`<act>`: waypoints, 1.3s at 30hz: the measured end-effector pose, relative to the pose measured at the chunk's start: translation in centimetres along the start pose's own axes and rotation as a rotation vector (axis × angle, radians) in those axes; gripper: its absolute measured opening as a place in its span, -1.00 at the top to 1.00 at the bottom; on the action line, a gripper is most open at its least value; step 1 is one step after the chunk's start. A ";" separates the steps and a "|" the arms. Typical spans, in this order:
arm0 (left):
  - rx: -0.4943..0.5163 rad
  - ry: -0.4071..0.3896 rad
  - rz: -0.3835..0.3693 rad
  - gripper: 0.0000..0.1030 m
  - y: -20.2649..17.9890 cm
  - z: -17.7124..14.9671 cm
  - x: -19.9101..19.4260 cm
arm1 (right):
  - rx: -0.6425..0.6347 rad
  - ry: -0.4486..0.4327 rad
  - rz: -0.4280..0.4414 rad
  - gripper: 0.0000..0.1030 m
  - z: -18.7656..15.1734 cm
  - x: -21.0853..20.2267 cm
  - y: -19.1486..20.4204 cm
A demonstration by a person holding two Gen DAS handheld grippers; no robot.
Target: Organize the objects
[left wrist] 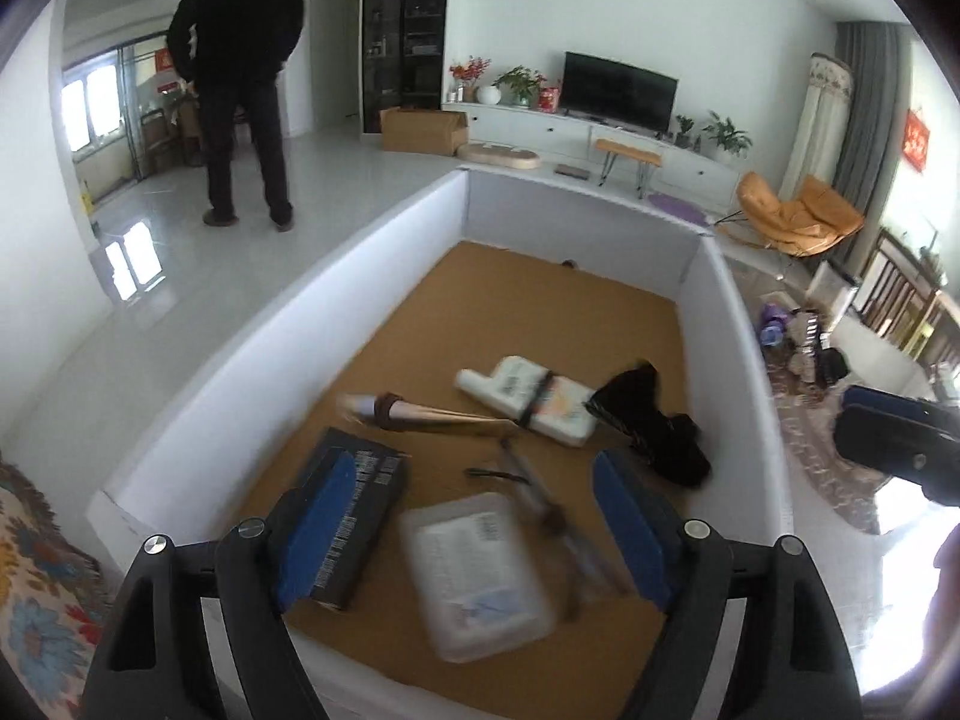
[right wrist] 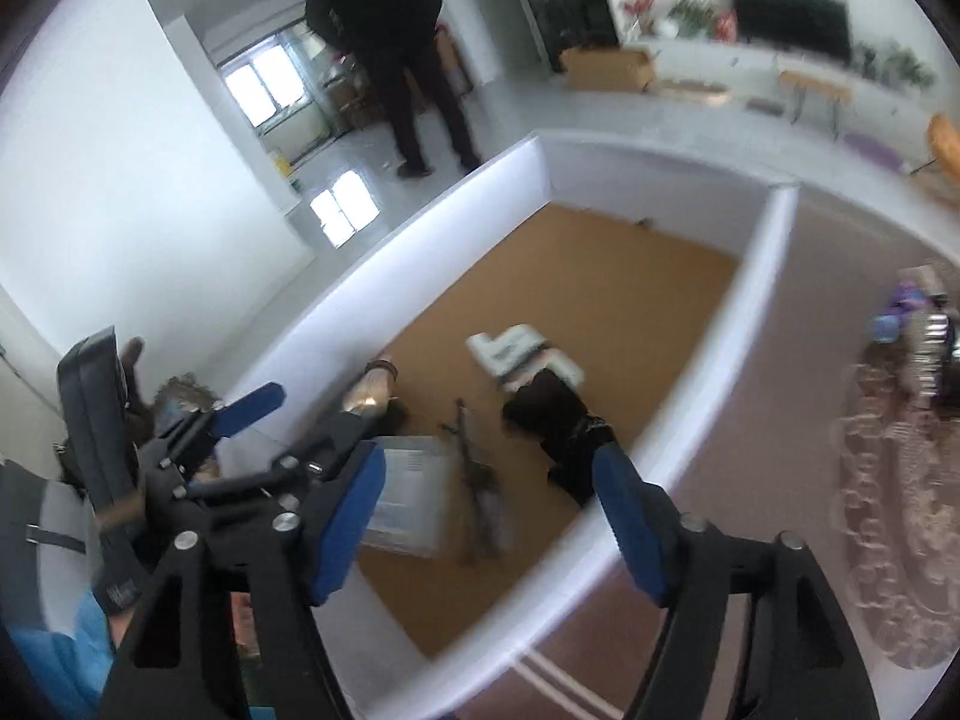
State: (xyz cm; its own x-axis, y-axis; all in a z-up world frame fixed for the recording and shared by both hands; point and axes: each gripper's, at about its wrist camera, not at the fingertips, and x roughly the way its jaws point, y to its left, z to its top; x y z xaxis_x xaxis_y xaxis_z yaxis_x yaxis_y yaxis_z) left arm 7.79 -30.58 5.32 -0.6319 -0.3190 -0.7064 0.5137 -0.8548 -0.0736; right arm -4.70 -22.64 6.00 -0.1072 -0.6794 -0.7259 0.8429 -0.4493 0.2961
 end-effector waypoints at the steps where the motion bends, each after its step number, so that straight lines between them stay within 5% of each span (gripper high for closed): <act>1: 0.004 -0.006 -0.025 -0.56 -1.0 -0.2 -0.4 | 0.003 -0.038 -0.032 -0.59 -0.7 -1.2 -0.9; 3: 0.023 -0.018 -0.095 -0.56 -3.4 0.0 -0.9 | 0.045 -0.122 -0.105 -0.80 -2.7 -3.9 -3.6; 7: 0.128 -0.038 -0.311 -0.56 -10.0 0.0 -4.2 | 0.187 -0.237 -0.335 -0.84 -7.7 -8.1 -11.5; 10: 0.260 -0.035 -0.472 -0.72 -16.4 -1.0 -6.2 | 0.302 -0.170 -0.577 -0.84 -12.7 -9.2 -18.2; 15: 0.361 0.020 -0.637 -0.83 -25.0 -4.1 -5.8 | 0.506 -0.081 -0.741 -0.84 -18.6 -10.9 -26.4; 19: 0.405 0.055 -0.563 -0.83 -29.5 -7.1 0.0 | 0.531 -0.022 -0.777 -0.86 -19.3 -10.3 -29.8; 22: 0.419 0.099 -0.465 -0.83 -31.0 -8.4 5.1 | 0.551 -0.059 -0.788 -0.91 -19.6 -10.3 -30.8; 30: 0.485 0.138 -0.245 -0.88 -33.4 -8.1 12.8 | 0.564 -0.054 -0.802 -1.00 -16.6 -10.0 -34.1; 39: 0.420 0.179 -0.264 -1.00 -33.2 -7.5 14.1 | 0.567 -0.056 -0.805 -1.00 -16.8 -9.3 -34.2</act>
State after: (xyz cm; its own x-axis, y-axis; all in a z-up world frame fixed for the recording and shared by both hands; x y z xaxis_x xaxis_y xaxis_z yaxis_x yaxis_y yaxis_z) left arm -13.84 -3.61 -7.53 -0.5807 -0.0270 -0.8137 0.0506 -0.9987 -0.0029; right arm -23.65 8.85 -7.79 -0.5752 -0.0682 -0.8152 0.1306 -0.9914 -0.0093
